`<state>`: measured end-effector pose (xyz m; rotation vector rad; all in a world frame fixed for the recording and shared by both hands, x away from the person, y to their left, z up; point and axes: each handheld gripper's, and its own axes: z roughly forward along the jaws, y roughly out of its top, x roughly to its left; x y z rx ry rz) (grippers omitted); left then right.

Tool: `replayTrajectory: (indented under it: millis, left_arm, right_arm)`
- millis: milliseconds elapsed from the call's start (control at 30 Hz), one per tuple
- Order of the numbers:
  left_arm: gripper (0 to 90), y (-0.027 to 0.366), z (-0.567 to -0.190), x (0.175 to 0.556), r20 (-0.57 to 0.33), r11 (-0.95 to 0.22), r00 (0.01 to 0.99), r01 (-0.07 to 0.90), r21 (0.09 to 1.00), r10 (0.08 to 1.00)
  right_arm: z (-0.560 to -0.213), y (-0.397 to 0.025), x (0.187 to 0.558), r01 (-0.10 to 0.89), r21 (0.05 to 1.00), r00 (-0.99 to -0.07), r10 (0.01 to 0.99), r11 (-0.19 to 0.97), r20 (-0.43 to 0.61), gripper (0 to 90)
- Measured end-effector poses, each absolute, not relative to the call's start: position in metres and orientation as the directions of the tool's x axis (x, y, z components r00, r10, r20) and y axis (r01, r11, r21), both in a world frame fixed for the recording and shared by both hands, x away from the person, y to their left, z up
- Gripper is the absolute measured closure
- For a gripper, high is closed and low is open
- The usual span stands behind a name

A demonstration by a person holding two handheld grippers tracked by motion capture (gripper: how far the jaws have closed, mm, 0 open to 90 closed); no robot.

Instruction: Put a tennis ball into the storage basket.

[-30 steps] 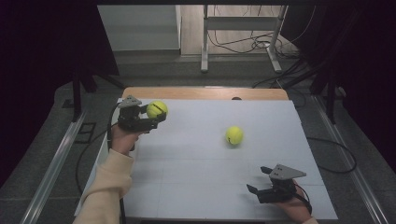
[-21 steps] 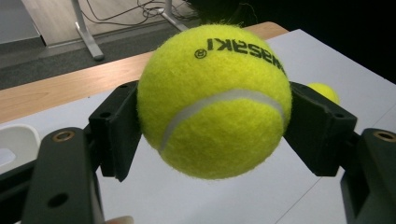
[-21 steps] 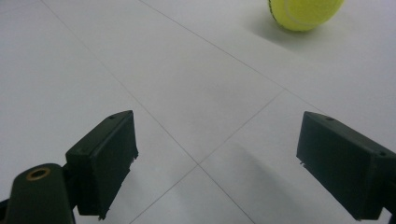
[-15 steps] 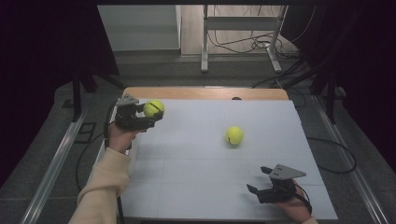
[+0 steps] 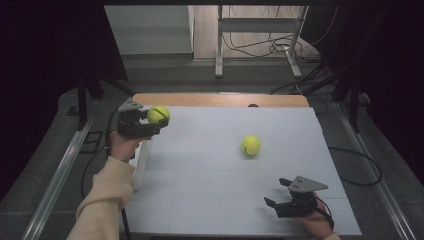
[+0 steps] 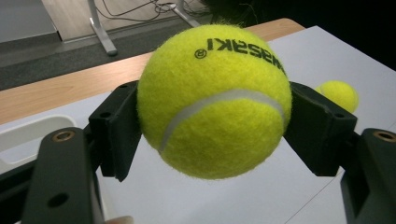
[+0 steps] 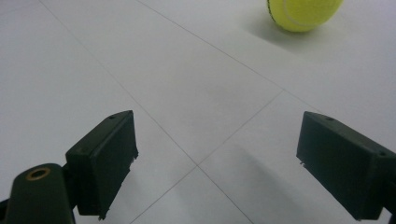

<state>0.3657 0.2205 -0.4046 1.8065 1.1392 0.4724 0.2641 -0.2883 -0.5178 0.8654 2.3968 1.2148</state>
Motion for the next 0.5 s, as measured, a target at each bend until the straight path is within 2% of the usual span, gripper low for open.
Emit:
replayTrajectory:
  millis: [500]
  left_arm:
    - [26.0, 0.243, -0.409, 0.369, -0.122, -0.15, 0.442, 0.53, 0.835, 0.889]
  right_arm:
    - [-0.518, -0.288, 0.264, 0.375, 0.807, -0.765, 0.644, 0.455, -0.008, 12.4]
